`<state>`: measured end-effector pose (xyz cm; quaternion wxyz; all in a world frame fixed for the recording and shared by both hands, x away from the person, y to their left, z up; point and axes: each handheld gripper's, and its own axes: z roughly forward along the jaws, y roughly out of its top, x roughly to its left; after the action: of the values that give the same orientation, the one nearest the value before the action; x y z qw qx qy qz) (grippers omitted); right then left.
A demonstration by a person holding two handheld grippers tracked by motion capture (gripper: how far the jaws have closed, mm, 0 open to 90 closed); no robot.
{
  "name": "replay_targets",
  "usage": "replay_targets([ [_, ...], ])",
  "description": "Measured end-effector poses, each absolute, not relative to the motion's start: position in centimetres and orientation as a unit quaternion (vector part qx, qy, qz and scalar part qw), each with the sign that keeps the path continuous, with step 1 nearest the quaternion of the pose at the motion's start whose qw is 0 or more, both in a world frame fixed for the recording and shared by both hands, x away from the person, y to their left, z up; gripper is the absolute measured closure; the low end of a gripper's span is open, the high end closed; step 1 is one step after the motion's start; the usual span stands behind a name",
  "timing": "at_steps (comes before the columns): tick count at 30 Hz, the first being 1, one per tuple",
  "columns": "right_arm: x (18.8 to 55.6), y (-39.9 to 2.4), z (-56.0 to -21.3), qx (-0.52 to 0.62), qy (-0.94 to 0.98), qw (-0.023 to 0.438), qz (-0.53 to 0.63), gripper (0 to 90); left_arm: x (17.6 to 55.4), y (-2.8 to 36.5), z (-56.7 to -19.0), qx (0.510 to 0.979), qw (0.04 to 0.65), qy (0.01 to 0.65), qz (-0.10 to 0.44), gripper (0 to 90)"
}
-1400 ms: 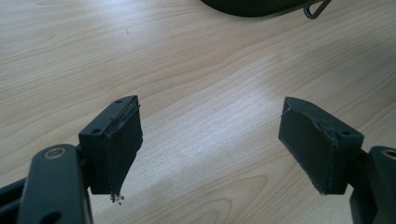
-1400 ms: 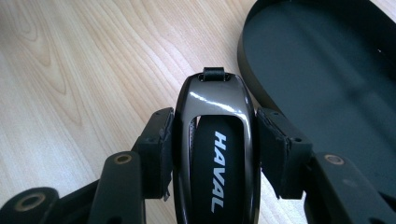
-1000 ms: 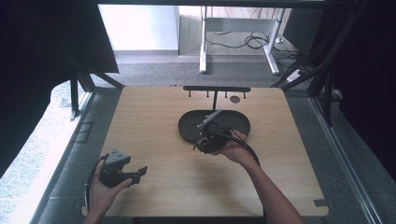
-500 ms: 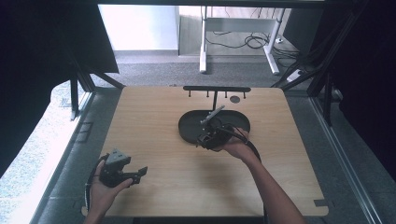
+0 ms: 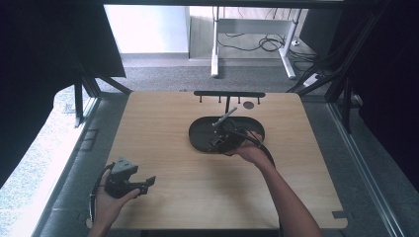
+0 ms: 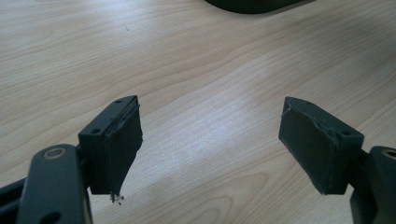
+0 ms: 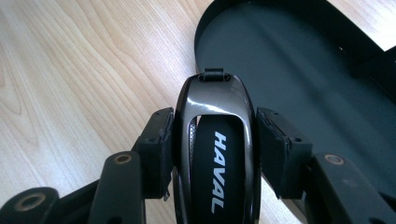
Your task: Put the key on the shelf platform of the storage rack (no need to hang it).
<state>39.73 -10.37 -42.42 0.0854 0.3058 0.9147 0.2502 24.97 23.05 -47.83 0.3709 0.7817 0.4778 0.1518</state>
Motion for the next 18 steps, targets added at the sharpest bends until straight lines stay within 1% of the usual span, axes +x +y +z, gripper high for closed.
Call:
replay_targets([
  [18,42.0,-10.3,-42.5,0.318,0.911,0.086,0.248,49.3,25.0,23.3,-47.8,0.778,0.372,0.482,0.154,21.6],
])
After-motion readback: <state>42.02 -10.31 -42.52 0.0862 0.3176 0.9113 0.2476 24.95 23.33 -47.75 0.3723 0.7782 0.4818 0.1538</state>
